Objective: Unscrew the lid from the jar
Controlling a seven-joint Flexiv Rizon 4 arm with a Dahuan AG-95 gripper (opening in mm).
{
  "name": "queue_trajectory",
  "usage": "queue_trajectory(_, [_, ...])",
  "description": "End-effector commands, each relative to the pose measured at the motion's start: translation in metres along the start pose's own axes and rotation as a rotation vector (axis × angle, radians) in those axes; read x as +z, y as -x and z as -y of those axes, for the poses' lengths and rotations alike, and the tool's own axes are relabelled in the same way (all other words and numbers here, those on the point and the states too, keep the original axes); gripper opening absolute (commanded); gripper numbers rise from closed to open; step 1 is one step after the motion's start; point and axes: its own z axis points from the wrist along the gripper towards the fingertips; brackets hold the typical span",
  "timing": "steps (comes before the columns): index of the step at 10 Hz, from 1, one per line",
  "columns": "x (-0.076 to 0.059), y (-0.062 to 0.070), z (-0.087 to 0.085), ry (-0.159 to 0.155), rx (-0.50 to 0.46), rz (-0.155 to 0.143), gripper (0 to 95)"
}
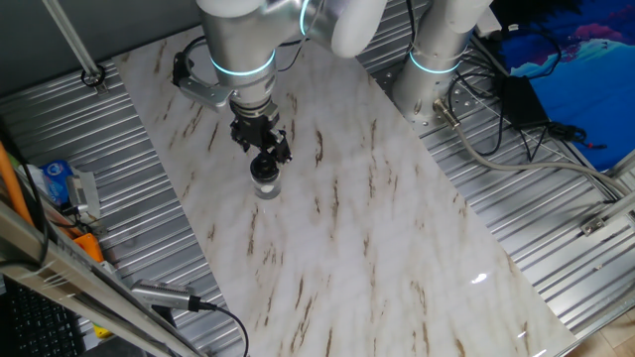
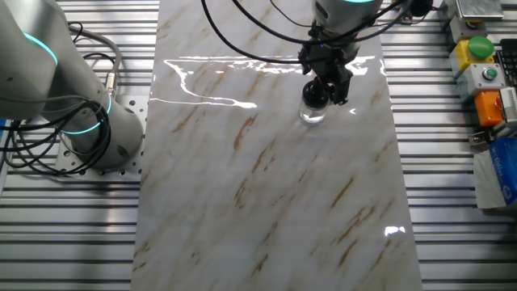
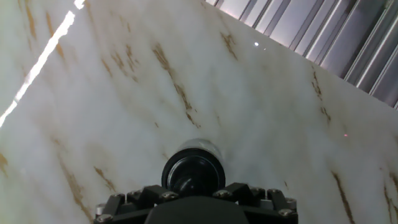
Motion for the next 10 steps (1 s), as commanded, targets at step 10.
queue_trajectory(10, [0.0012, 0.0018, 0.0005, 0.048, -0.129, 0.025, 76.0])
